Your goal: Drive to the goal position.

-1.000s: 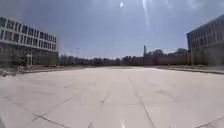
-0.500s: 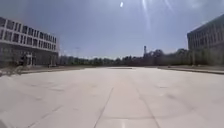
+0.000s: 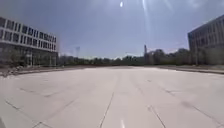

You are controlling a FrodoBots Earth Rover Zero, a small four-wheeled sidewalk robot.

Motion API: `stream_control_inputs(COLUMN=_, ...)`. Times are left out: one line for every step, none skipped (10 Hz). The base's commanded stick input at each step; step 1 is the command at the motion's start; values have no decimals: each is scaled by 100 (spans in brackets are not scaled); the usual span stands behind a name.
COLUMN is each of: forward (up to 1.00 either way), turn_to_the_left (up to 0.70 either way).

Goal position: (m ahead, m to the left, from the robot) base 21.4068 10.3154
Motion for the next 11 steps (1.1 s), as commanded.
stream_control_inputs(forward=85, turn_to_the_left=0)
stream_control_inputs(forward=85, turn_to_the_left=0)
stream_control_inputs(forward=85, turn_to_the_left=0)
stream_control_inputs(forward=85, turn_to_the_left=0)
stream_control_inputs(forward=85, turn_to_the_left=0)
stream_control_inputs(forward=85, turn_to_the_left=0)
stream_control_inputs(forward=85, turn_to_the_left=0)
stream_control_inputs(forward=85, turn_to_the_left=-5)
stream_control_inputs(forward=85, turn_to_the_left=-14)
stream_control_inputs(forward=85, turn_to_the_left=-30)
stream_control_inputs(forward=85, turn_to_the_left=-13)
